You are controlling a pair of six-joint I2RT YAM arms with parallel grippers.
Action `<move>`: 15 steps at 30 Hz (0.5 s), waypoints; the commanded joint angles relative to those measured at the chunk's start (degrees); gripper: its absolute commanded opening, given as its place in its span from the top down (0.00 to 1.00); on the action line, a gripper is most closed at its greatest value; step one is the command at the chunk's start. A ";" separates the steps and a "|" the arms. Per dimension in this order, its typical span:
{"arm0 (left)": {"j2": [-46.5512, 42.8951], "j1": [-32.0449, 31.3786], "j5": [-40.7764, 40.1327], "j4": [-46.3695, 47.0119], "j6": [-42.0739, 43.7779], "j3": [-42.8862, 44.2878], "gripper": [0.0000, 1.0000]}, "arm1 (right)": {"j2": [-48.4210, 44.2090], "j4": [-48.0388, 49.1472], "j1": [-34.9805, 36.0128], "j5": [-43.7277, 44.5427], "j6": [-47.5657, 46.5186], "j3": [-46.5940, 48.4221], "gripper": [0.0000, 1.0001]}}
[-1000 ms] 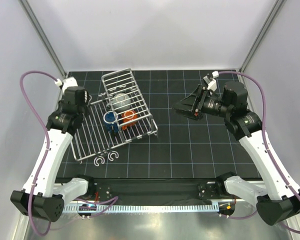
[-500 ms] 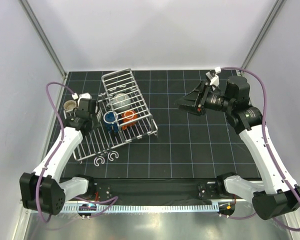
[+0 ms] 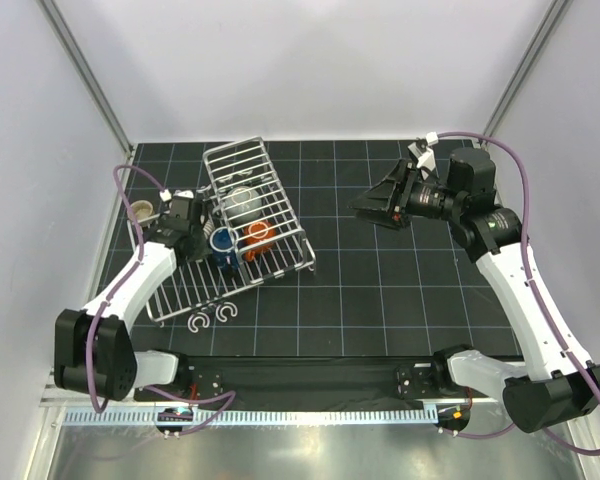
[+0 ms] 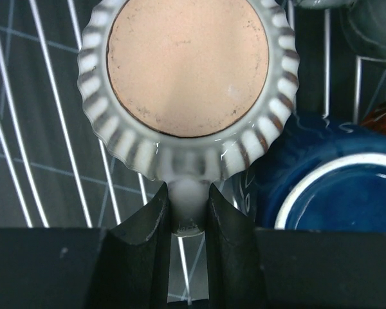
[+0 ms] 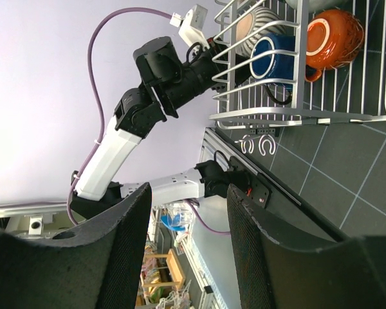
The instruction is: Load the cups into the dish rack
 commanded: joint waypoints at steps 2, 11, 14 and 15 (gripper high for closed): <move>1.25 0.10 2.44 5.62 -0.56 3.07 1.00 | -0.44 0.45 -0.09 -0.85 -0.78 2.72 0.47; 1.70 0.10 2.35 5.35 -0.04 3.07 1.00 | -1.23 1.33 -0.62 -0.33 -0.08 2.20 0.47; 1.70 0.19 1.73 5.09 -0.04 3.07 1.00 | -1.58 1.59 -1.14 -0.15 0.36 1.23 0.47; 1.79 0.19 1.47 4.74 -0.04 3.16 1.00 | -1.67 1.77 -1.23 -0.32 0.53 0.97 0.47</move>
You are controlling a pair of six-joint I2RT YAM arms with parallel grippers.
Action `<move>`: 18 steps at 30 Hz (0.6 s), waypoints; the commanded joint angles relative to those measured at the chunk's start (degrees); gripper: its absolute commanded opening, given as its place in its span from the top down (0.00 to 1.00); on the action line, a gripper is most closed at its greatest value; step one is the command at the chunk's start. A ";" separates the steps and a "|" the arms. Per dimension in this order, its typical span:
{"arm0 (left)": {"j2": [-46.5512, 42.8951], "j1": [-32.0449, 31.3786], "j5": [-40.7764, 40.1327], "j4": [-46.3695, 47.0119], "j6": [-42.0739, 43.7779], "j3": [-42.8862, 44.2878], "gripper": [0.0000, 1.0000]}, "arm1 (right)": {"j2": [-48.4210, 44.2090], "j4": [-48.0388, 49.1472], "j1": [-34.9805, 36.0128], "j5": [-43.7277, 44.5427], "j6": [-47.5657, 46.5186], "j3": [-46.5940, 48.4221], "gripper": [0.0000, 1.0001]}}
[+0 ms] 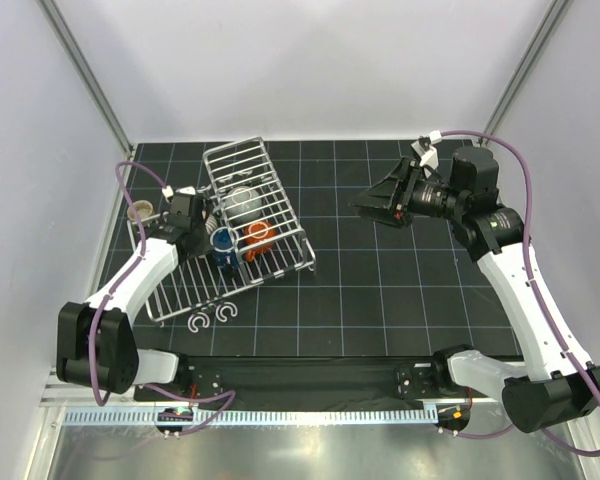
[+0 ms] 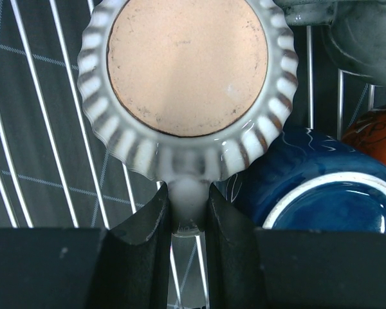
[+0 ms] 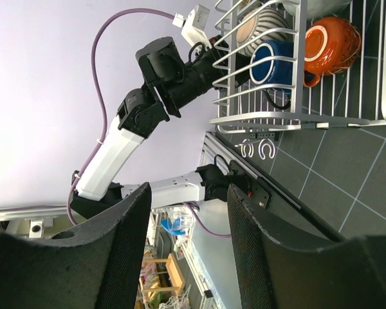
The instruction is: Load the cups into the dish rack
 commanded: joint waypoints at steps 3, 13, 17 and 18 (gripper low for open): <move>-0.88 0.54 -3.00 2.13 0.18 2.05 1.00 | -1.63 2.17 -0.56 -0.37 0.60 0.11 0.47; 1.93 3.53 -2.39 3.10 1.15 2.57 1.00 | -1.10 3.04 -0.73 -0.46 1.04 -0.42 0.47; 2.98 4.59 -0.55 3.80 1.50 3.01 1.00 | -0.84 2.96 -0.73 -0.37 0.87 -0.15 0.47; 3.25 4.67 0.85 3.98 1.33 3.01 1.00 | -0.75 2.96 -0.73 -0.46 0.95 -0.07 0.47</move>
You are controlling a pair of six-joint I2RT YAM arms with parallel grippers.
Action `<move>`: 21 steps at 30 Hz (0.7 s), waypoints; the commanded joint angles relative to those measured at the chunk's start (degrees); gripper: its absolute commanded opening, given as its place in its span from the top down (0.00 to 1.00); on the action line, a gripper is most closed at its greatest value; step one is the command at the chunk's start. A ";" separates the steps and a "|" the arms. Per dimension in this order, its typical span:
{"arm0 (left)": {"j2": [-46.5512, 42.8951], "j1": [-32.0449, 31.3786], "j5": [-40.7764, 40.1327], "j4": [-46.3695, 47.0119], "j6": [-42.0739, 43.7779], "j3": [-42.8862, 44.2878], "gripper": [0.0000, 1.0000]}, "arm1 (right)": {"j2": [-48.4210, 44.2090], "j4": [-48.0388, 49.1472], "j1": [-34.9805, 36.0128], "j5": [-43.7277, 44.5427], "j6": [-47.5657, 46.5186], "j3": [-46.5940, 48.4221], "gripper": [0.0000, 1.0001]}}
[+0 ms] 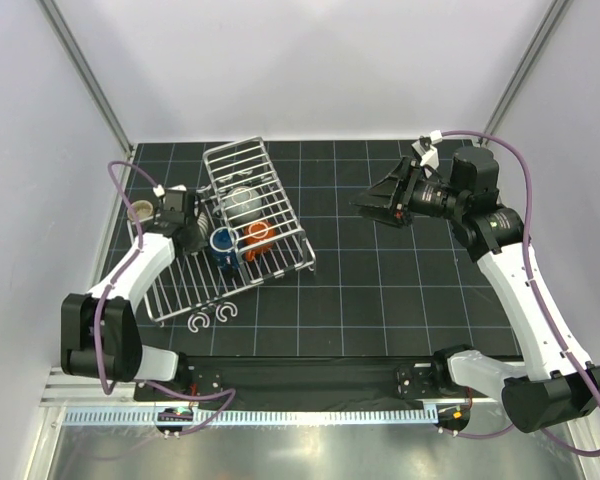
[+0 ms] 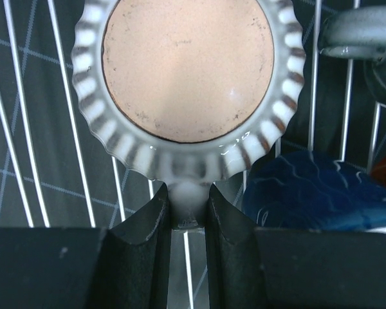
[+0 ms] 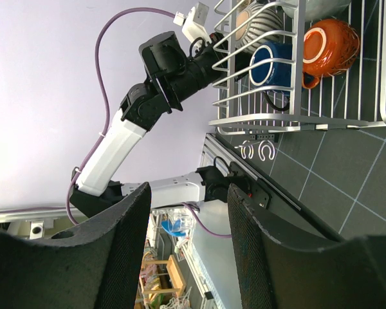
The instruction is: Load the cups into the dish rack
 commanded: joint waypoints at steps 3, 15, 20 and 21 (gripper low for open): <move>2.36 0.67 5.00 3.90 -0.49 2.51 1.00 | -0.66 2.39 -0.27 -0.46 0.43 0.29 0.47; -0.09 0.85 2.03 1.44 -3.83 1.20 0.44 | 0.75 1.69 -0.19 -0.99 0.17 1.16 0.47; -3.60 0.85 1.06 -1.19 -4.18 1.98 0.32 | 1.36 1.25 -0.27 -0.72 0.17 0.90 0.47; -4.40 0.76 0.97 -1.89 -4.45 2.51 0.31 | 1.62 1.16 -0.27 -0.72 0.08 0.90 0.47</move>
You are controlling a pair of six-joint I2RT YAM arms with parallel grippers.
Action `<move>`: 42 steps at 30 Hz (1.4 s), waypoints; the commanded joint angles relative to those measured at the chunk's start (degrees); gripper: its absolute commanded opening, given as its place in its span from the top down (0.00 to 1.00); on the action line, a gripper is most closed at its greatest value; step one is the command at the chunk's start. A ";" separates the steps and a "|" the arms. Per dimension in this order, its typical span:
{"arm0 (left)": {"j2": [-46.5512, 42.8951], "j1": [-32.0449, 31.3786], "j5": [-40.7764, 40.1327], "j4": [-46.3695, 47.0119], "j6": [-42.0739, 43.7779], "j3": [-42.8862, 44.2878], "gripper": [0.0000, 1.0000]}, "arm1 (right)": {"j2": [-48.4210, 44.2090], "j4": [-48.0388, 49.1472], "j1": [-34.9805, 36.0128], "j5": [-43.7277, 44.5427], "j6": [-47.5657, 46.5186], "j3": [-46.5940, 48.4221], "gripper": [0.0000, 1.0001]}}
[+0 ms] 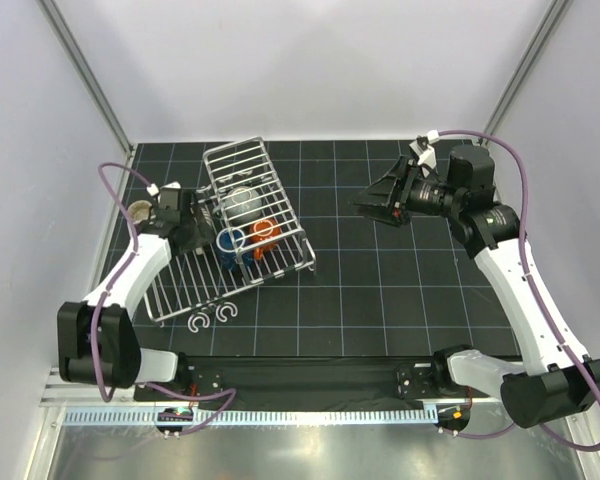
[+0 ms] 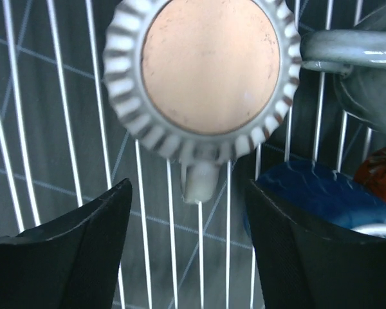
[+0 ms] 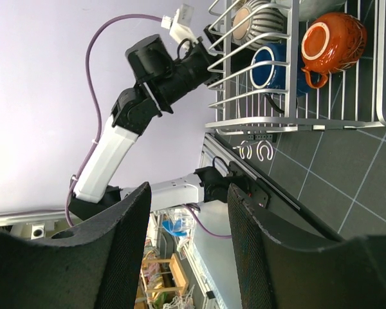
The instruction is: Load the cups into the dish rack
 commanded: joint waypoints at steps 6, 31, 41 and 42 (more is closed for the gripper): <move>-7.98 0.00 -4.33 -11.47 -6.06 12.47 0.27 | 2.44 -2.85 -0.36 0.35 -2.49 2.91 0.47; 10.72 19.41 -8.21 12.59 -32.17 16.00 0.28 | 9.12 -8.31 -0.19 3.08 -7.24 9.95 0.47; 16.53 24.69 -9.00 8.38 -32.09 21.46 0.27 | 6.23 -6.20 -0.36 2.90 -6.89 4.77 0.47; 17.05 24.69 -8.91 7.51 -31.91 21.63 0.28 | 6.14 -6.46 -0.53 2.90 -6.97 4.68 0.46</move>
